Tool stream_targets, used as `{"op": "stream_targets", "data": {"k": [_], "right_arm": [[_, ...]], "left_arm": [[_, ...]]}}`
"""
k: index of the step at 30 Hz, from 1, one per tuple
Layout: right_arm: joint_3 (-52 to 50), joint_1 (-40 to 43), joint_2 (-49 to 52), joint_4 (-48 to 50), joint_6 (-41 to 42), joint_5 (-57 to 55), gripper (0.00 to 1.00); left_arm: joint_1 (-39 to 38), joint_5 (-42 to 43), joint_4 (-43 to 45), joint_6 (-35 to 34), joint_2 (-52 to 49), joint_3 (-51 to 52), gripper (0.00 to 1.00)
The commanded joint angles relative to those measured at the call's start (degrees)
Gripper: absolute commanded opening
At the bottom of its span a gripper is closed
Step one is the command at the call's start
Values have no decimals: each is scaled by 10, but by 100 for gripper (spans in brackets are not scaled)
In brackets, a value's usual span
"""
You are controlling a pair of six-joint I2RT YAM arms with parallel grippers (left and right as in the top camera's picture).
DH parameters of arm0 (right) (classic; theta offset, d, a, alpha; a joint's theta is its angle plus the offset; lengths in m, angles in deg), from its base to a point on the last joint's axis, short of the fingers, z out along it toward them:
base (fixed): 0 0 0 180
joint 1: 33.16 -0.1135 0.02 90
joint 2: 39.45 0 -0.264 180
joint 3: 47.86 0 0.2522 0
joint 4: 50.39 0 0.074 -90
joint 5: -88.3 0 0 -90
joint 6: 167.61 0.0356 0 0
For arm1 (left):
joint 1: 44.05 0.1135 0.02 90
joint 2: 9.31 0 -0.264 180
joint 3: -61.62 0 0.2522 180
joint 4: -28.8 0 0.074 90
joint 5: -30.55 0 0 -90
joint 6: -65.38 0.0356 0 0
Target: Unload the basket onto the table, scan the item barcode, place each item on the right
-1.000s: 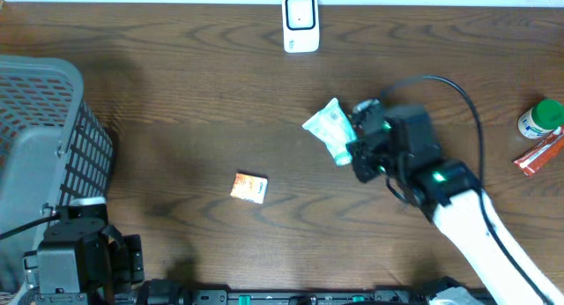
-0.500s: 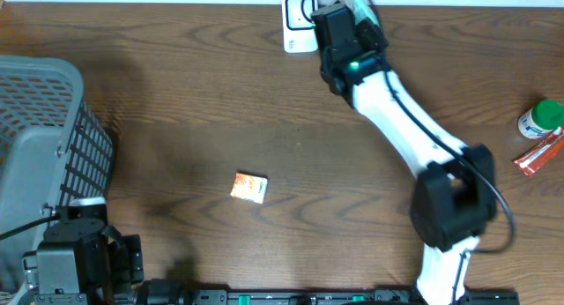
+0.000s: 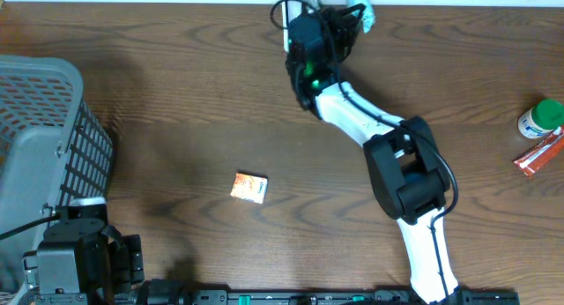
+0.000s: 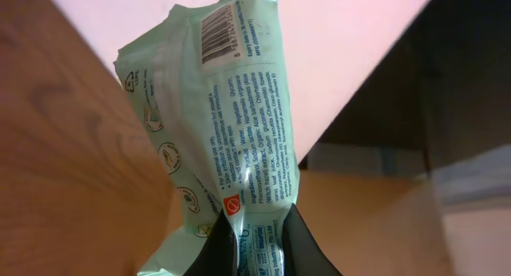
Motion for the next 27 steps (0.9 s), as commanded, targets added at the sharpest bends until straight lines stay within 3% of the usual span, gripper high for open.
{"op": "stream_targets", "data": {"k": [1,14,27], "right_arm": [[13,-19,28,-18,-56,-10,1],[13,-34,78,-22,-118,-22,1],[17,-64,78,51,-188,49,1]], "left_arm": [[-2,-2,-1,-3,1,-2,96],[-2,-2,-1,-3,1,-2,96],[-2,-2,-1,-3,1,-2,96]]}}
